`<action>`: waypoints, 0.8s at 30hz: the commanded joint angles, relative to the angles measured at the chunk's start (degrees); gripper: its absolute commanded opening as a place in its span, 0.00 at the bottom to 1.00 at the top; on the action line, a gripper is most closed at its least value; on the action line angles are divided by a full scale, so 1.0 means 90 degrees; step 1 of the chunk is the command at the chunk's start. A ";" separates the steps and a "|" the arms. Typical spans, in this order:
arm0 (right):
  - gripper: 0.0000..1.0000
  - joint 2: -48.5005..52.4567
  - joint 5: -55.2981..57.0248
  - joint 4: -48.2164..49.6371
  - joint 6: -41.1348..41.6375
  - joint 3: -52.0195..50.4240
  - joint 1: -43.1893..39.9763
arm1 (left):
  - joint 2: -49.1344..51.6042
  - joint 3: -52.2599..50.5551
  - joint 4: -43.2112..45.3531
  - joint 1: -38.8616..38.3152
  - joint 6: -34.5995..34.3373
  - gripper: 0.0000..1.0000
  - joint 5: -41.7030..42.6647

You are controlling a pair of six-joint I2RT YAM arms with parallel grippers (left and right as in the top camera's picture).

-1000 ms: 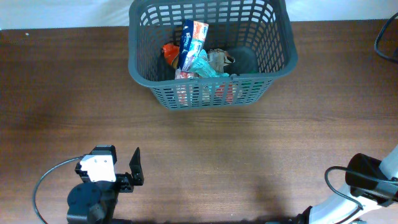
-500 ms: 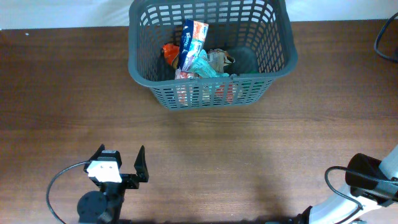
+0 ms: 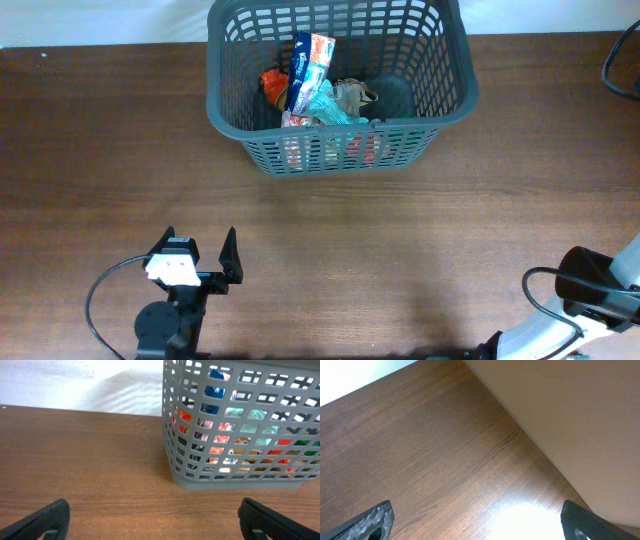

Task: Pack container

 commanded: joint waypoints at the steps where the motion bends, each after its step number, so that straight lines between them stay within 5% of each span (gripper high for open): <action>1: 0.99 0.0022 -0.0036 0.0019 0.0097 -0.0019 -0.0017 | -0.0068 -0.0299 0.0274 0.0039 -0.0056 0.99 0.0165; 24: 0.99 0.0022 -0.0036 0.0019 0.0097 -0.0019 -0.0017 | -0.0066 -0.0576 0.0780 0.0325 0.0376 0.99 0.0211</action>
